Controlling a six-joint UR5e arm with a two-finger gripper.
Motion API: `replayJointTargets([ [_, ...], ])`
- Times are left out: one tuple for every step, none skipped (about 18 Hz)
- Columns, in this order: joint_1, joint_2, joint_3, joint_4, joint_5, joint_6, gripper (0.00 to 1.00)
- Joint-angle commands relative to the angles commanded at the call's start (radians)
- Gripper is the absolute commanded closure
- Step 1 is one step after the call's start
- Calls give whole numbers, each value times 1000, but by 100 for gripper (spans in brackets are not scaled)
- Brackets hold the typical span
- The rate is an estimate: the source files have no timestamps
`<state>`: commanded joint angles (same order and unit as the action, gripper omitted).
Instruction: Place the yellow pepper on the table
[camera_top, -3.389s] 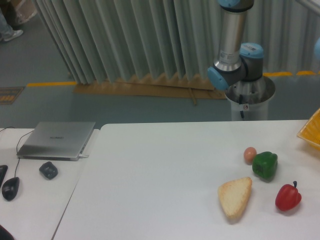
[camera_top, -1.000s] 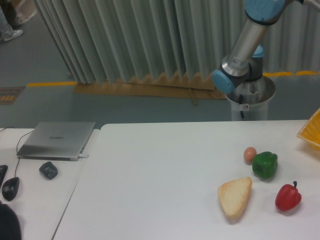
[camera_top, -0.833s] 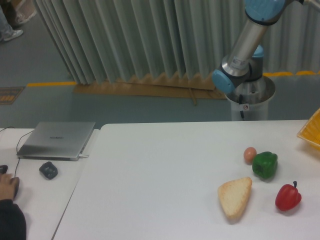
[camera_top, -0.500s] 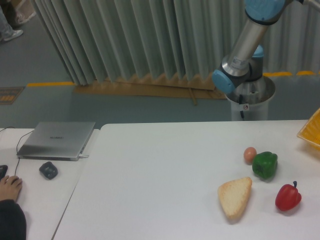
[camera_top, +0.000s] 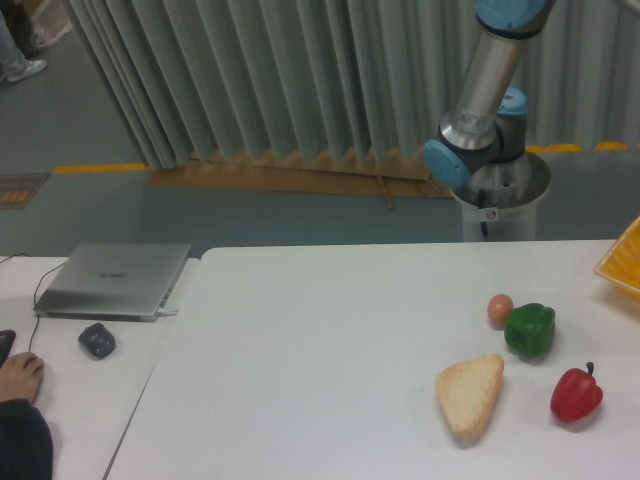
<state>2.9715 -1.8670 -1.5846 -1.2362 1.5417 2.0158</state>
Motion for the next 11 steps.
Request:
replayJointTargets([
  [-17,12,-3,-20,0,-31,40],
  [-41,18,-2,-32,2,-81,41],
  [-69,31,-2,-39,2,-133,41],
  [-97,40,-3,-48,2,-181,41],
  [-133,43,-6,-51,2,-243,41],
  [-155,48,-5,-51,2,-287,41],
  [-175,51,-5,-49,2,-325,41],
  [-195,51,-6,-48,2,-350,41],
  [-213,49,-6,-45,2,-364,41],
  [-222,51,-5,-43,0,-374,41],
  [-236,51,-6,-42,-5,-384,41],
])
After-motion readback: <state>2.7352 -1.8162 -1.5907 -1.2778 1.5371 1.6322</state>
